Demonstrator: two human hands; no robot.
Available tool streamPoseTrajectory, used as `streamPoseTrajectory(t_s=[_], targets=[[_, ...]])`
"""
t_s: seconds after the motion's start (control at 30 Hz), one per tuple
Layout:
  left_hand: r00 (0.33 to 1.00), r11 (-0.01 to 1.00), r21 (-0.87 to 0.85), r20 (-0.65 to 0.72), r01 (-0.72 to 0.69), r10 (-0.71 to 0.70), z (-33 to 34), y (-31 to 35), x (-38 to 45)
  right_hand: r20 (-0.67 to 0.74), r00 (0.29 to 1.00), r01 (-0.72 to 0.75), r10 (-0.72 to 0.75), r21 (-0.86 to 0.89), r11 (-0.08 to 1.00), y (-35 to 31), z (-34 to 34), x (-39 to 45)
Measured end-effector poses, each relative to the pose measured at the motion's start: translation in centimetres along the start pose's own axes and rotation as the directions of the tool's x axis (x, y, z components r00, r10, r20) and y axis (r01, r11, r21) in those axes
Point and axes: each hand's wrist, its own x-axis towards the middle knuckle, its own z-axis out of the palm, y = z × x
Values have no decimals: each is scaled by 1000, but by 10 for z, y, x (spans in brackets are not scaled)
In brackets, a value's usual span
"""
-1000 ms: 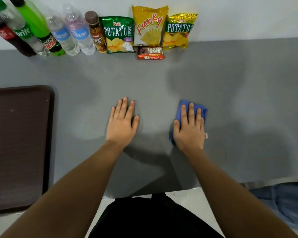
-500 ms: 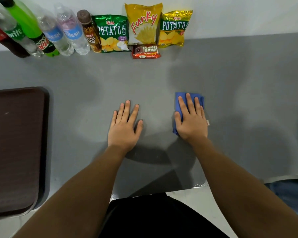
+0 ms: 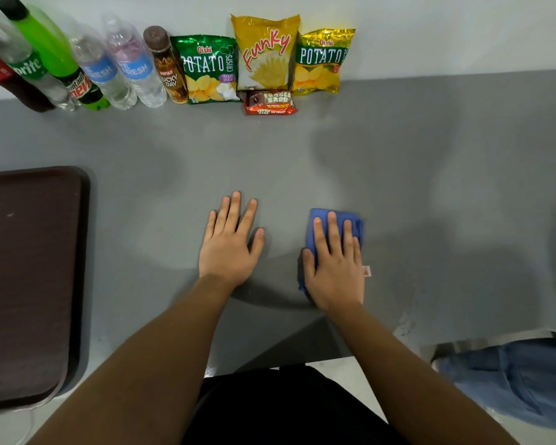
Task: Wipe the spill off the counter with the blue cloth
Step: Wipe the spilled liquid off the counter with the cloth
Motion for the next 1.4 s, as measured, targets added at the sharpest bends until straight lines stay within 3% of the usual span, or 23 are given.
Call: streamPoseTrajectory(t_s=[0.13,0.33,0.47,0.57,0.8,1.03,1.4], targets=[[1000,1000,-13,16,-4,5,-4,1,-1,-31,994,105,-104,9,994,-2,-6,28],[998,996,-91,56,6,-1,-20,4,0,-7,994,113,-113,4,994,7,-11,46],[999,982,-185,-12,29,-32,-41,-3,-3,33,991,128,-127,-34,991,6,-10,28],[994,987,-158,-103,32,-49,-57,-18,-13,28,984,178,-177,-27,984,-1,-5,-1],[968,991,-38,-213,127,-132,-75,-67,-36,29,959,283,-282,-38,958,-45,16,-56],[944,960,-84,-177,267,-278,-97,-93,-45,-54,880,472,-471,-8,882,-105,30,-62],[935,938,-100,-103,331,-340,-124,-117,-59,-82,934,351,-347,47,935,-137,28,3]])
